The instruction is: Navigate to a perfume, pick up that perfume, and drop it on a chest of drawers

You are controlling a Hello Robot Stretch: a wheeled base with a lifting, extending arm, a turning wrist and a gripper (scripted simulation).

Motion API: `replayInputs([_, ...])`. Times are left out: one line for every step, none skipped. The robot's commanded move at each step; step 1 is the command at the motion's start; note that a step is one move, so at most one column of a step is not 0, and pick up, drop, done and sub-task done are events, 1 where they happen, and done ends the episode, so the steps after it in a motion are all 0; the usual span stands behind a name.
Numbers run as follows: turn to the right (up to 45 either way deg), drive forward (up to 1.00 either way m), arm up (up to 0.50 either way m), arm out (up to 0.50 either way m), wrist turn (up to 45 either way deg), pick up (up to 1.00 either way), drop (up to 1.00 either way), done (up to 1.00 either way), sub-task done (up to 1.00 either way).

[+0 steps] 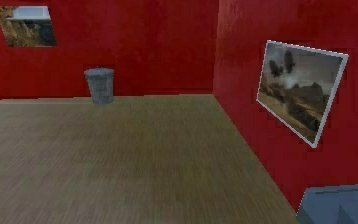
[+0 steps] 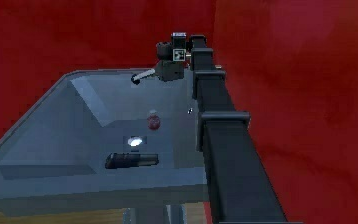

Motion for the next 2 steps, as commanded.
replayInputs([0.0, 0.0, 0.0, 0.0, -45.0, 0.0, 0.0, 0.0, 0.0])
replayInputs([0.0, 0.0, 0.0, 0.0, -45.0, 0.0, 0.0, 0.0, 0.0])
